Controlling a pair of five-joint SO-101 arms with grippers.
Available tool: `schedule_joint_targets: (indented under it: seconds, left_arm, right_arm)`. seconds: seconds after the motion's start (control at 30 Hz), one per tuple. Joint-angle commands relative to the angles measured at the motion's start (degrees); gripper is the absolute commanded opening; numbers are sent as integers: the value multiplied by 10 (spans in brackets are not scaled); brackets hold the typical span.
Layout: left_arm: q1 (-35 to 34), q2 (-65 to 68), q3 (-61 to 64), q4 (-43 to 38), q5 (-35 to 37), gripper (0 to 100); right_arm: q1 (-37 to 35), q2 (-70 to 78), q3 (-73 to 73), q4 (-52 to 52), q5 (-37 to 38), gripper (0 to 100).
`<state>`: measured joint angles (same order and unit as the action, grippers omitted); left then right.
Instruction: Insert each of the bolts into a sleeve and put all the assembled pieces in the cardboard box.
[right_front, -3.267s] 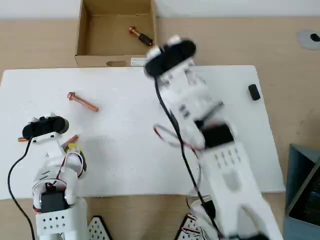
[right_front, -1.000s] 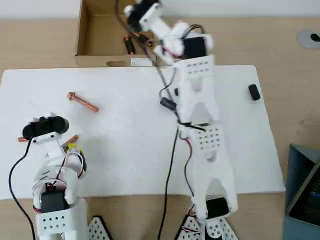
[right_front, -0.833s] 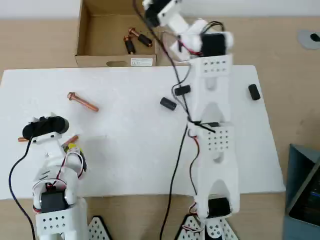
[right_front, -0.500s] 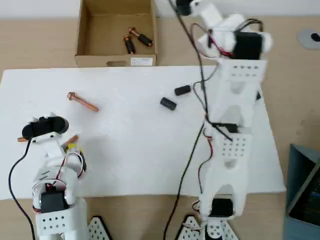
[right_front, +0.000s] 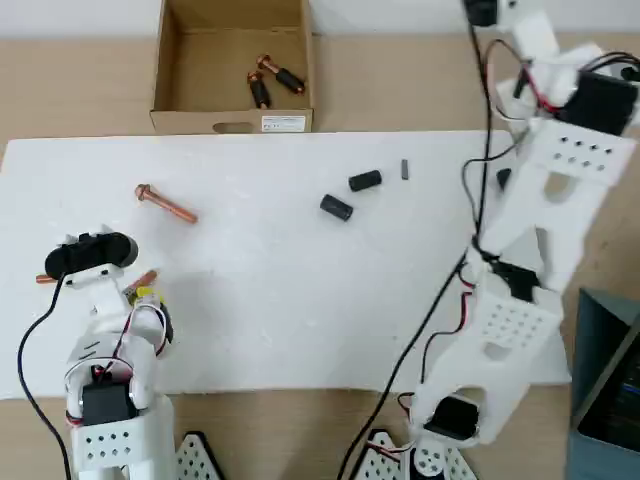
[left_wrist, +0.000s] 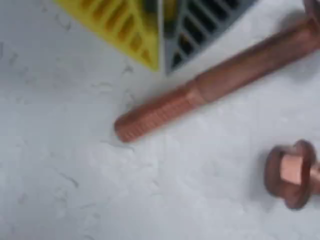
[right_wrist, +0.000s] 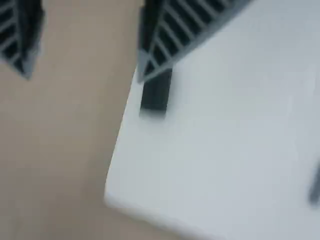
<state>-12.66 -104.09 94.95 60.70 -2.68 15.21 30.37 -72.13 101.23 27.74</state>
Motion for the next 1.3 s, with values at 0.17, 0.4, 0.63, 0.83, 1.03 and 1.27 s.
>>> schedule_joint_targets:
  seconds: [0.17, 0.4, 0.63, 0.83, 1.03, 1.27]
  left_arm:
    - [-7, -4, -4, -11, -3, 3]
    - [-7, -4, -4, -11, -2, 3]
    - [-8, -4, -4, -11, -2, 3]
    - [-8, -4, -4, -11, -4, 3]
    - [-8, -4, -4, -11, -4, 3]
    - [-7, -4, -4, -11, -4, 3]
  right_arm:
    - [44, -56, 213, 8, -34, 158]
    - [40, -15, 257, -14, -37, 160]
    - [40, 23, 257, -35, -33, 218]
    - [33, 36, 261, -70, -8, 240]
    - [37, 89, 257, -98, -5, 239]
    - [33, 138, 257, -135, -4, 239]
